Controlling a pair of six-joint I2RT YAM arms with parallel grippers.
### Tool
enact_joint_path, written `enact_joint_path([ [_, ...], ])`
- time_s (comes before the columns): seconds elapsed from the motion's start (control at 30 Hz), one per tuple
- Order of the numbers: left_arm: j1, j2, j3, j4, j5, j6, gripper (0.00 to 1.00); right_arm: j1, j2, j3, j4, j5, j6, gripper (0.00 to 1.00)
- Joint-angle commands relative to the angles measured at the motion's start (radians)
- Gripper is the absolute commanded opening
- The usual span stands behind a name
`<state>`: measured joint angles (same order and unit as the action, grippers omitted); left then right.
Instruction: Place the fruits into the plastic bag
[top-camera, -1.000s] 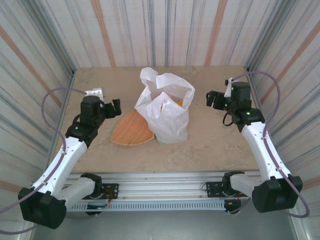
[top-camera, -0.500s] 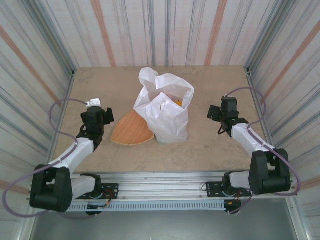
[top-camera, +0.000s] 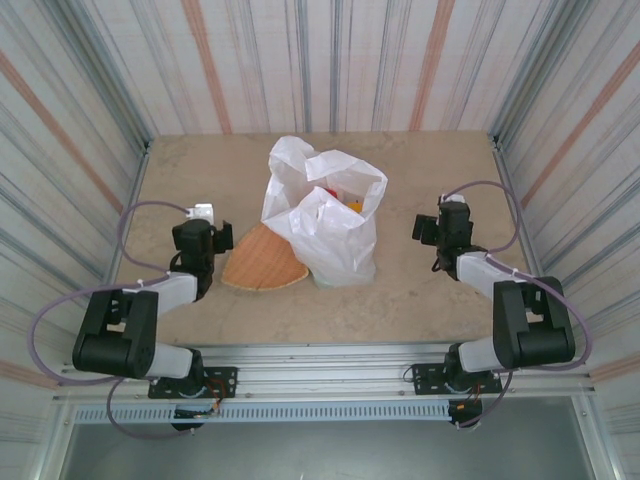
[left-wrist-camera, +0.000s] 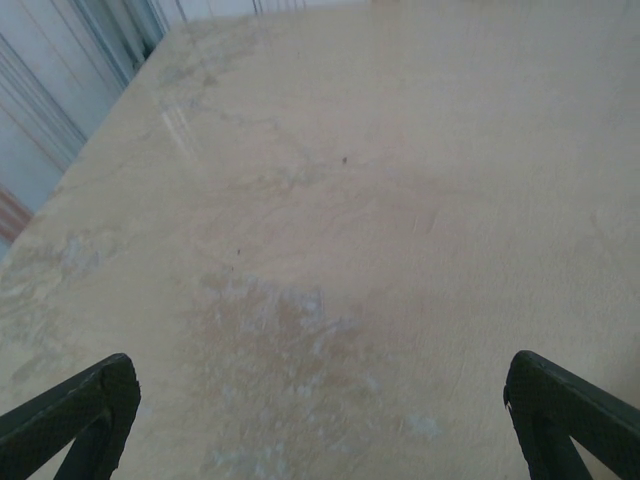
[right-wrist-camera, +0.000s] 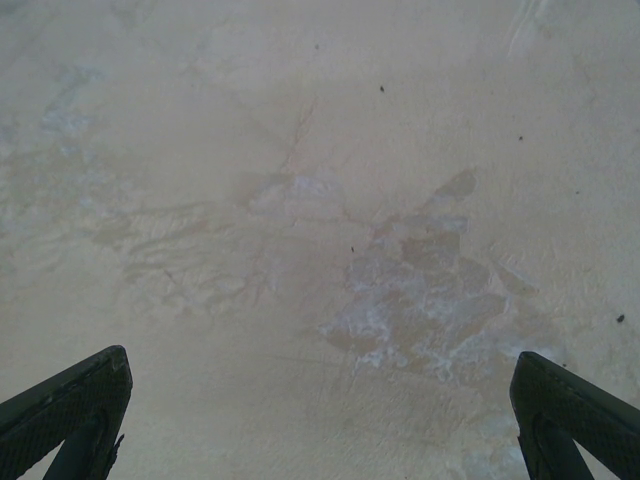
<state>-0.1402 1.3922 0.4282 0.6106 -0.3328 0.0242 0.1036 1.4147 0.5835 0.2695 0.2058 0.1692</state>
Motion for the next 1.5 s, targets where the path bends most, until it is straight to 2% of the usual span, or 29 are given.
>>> enact_joint_path([
  [0.0, 0.052, 0.054, -0.051, 0.205, 0.077, 0.018, 0.99, -0.011, 0.031, -0.019, 0.093, -0.017, -0.048, 0.99],
  [0.1, 0.064, 0.064, -0.027, 0.156, 0.159, 0.027, 0.99, -0.026, 0.031, -0.049, 0.18, -0.064, -0.067, 0.99],
  [0.2, 0.07, 0.137, -0.065, 0.312, 0.218, 0.058, 0.99, -0.06, 0.029, -0.053, 0.189, -0.099, -0.061, 0.99],
  [0.27, 0.076, 0.108, -0.046, 0.216, 0.254, 0.053, 0.99, -0.086, 0.02, -0.068, 0.213, -0.132, -0.059, 0.99],
  [0.47, 0.096, 0.119, -0.028, 0.201, 0.279, 0.042, 0.99, -0.122, 0.019, -0.121, 0.349, -0.168, -0.086, 0.99],
  [0.63, 0.096, 0.117, -0.028, 0.196, 0.283, 0.041, 0.99, -0.142, 0.131, -0.183, 0.562, -0.194, -0.079, 0.99],
  [1.47, 0.097, 0.116, -0.027, 0.198, 0.284, 0.04, 0.99, -0.142, 0.128, -0.185, 0.554, -0.198, -0.08, 0.99],
])
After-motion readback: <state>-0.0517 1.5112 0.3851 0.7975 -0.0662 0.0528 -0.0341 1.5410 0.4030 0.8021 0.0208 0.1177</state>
